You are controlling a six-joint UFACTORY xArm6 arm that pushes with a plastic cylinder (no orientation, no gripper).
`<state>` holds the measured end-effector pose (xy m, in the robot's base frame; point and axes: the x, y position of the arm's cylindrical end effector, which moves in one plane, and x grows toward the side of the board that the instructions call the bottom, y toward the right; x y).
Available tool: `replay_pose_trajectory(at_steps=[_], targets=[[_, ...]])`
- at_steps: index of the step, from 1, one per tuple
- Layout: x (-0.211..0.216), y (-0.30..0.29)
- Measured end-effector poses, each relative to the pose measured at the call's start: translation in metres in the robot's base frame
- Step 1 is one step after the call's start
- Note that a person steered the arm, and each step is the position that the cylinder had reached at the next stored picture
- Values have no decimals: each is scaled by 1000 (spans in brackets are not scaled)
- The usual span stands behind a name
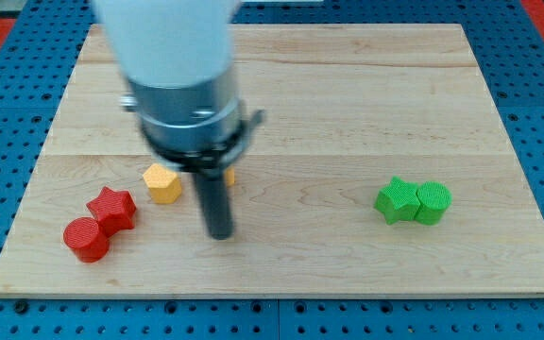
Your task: Push the green blocks slightly towards the left side of the board
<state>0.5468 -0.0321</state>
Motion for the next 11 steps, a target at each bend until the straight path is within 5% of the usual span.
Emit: replay_pose_trajectory(at_steps=[2,3,5,7,10,11], targets=[[-51,120],[-20,115],[19,266],[-18,278],[15,132],[45,211]])
